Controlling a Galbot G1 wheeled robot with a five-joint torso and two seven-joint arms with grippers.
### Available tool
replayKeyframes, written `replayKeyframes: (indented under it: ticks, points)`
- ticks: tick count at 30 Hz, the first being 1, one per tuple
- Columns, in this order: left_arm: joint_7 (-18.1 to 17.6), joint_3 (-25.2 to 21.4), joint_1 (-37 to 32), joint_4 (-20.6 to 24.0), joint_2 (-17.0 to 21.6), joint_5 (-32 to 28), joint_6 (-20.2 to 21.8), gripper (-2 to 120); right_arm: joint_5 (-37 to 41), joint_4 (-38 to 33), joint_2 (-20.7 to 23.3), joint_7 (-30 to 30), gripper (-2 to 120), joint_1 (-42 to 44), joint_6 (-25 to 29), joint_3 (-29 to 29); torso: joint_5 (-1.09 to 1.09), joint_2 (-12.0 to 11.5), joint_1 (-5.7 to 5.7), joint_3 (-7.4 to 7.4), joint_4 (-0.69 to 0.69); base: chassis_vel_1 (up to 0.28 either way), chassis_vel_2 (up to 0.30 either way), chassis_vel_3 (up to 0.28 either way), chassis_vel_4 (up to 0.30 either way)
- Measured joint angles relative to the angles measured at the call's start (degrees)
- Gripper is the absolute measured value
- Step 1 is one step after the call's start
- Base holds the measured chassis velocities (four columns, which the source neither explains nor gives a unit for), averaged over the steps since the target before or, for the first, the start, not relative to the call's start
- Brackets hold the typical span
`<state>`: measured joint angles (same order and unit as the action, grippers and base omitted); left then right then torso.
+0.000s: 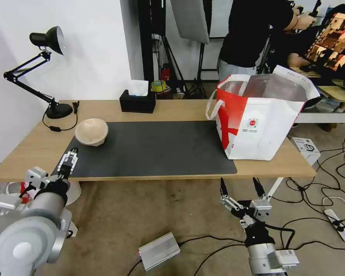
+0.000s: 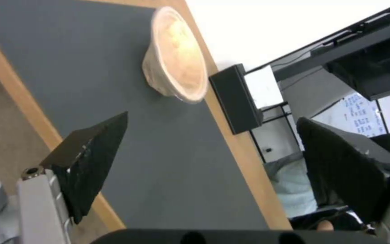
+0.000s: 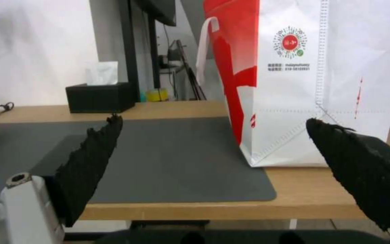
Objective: Pick up the trash from the table and place it into the takeout bag.
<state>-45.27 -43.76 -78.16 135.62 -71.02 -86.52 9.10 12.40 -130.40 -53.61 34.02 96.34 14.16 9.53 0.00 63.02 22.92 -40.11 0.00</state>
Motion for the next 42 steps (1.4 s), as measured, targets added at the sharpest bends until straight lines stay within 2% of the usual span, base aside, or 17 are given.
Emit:
replayKeyframes:
  ticks: [10, 27, 42]
  points:
    - [-2.31, 0.74, 4.85, -3.25, 2.68, -4.02, 0.00, 100, 0.00, 0.00, 0.00, 0.00, 100, 0.00, 0.00, 0.00, 0.00, 0.00, 0.00, 0.00, 0.00, 0.000, 0.000, 0.000, 0.000]
    - [-4.86, 4.57, 13.88, -12.19, 7.03, -4.71, -0.21, 100, 0.00, 0.00, 0.00, 0.00, 100, -0.01, 0.00, 0.00, 0.00, 0.00, 0.00, 0.00, 0.00, 0.000, 0.000, 0.000, 0.000]
    - [-10.89, 7.98, 19.74, -17.33, 8.12, -5.17, -0.36, 100, 0.00, 0.00, 0.00, 0.00, 100, 0.00, 0.00, 0.00, 0.00, 0.00, 0.00, 0.00, 0.00, 0.000, 0.000, 0.000, 0.000]
